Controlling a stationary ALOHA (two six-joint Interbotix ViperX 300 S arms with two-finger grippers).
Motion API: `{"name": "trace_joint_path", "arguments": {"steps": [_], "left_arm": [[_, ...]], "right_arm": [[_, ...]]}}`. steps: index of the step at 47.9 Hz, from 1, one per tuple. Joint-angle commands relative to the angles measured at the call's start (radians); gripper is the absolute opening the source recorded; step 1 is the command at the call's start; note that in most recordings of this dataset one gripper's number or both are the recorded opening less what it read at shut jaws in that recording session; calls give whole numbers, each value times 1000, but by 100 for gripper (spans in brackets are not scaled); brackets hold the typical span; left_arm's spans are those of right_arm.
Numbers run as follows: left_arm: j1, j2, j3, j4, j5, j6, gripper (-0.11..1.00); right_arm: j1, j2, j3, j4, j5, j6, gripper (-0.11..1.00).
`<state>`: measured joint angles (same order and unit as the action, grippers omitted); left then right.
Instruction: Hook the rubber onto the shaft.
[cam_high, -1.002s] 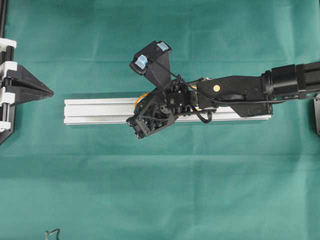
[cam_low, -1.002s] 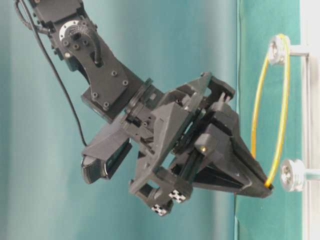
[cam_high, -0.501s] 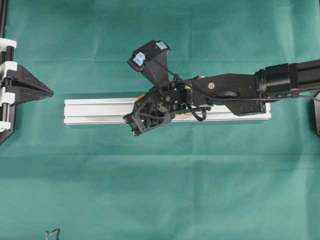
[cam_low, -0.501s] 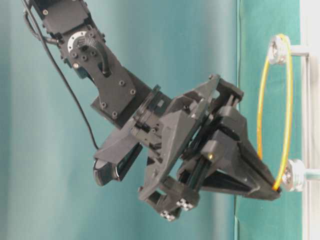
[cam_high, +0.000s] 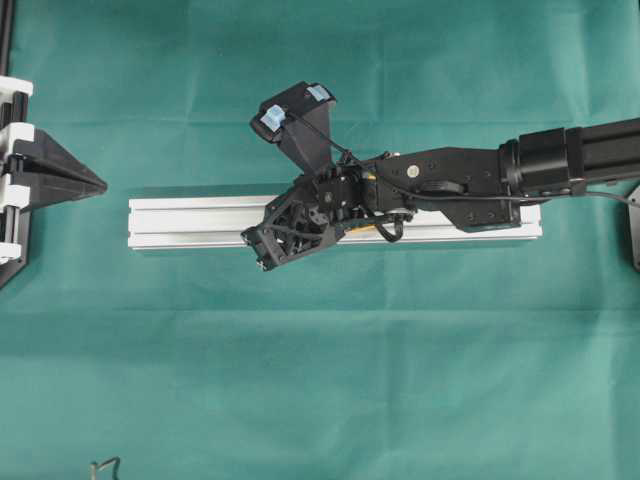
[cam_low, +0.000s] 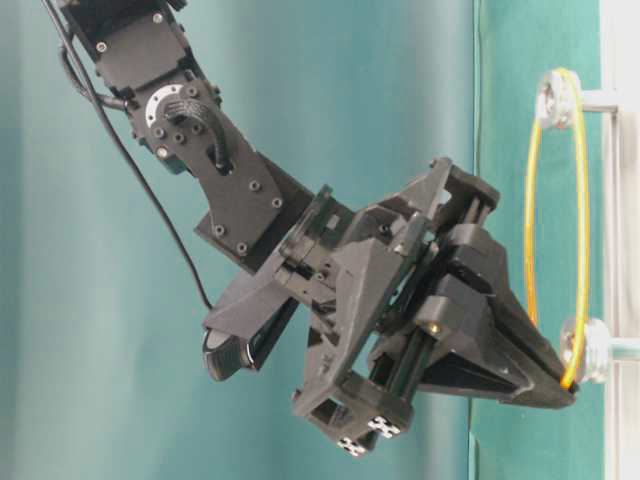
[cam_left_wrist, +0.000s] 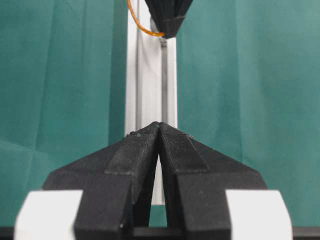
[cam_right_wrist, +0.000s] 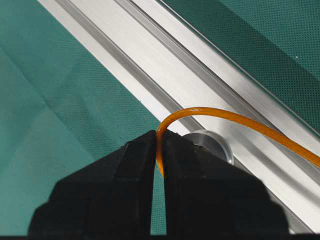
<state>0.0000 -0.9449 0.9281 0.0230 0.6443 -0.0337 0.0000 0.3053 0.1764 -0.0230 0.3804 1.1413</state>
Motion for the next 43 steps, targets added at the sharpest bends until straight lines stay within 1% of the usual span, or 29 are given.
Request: {"name": "trace_joint_path", "arguments": {"steps": [1,13,27,38,43], "left_arm": [[0,6,-32,3,-9,0,2],[0,6,-32,3,-9,0,2],[0,6,-31,3,-9,0,2],[0,6,-32,3,-9,0,2],[0,6,-31,3,-8,0,2]], "right_arm": [[-2,-18,-31,6,0,2,7],[-3,-12,-32,38,5,2,7],[-5,17,-64,43,5,0,7],[-5,32,-63,46,15,2,7],[-5,35,-60,57,15,2,7]]}}
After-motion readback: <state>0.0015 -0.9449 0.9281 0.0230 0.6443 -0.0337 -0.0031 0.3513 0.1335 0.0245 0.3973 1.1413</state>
